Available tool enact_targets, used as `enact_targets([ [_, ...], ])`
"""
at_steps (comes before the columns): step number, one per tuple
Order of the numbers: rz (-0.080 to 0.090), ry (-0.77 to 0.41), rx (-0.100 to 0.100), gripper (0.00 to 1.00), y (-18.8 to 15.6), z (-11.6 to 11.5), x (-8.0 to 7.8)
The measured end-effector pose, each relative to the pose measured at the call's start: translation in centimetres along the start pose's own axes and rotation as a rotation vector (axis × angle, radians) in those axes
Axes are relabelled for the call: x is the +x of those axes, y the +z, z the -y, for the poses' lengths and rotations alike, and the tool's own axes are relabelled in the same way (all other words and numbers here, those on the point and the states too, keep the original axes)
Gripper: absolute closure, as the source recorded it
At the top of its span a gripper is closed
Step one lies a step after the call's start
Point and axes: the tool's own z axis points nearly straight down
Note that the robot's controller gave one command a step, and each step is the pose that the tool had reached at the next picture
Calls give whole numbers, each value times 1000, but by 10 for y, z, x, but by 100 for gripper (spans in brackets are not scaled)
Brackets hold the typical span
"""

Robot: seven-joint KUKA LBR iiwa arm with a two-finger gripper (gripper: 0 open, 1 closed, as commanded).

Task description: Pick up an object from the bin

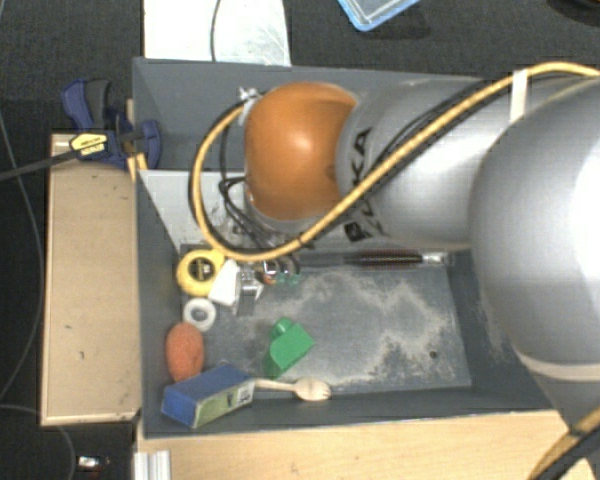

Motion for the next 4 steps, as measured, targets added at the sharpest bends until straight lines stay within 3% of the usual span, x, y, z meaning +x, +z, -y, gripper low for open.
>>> enact_targets([
  [1, -16, 45, 7, 0, 47, 4, 11],
  [2, 7, 164, -1, 0, 92, 17, 11],
  [3, 10, 51, -2, 100, 88, 25, -1],
  [4, 10, 52, -2, 100, 88, 25, -1],
])
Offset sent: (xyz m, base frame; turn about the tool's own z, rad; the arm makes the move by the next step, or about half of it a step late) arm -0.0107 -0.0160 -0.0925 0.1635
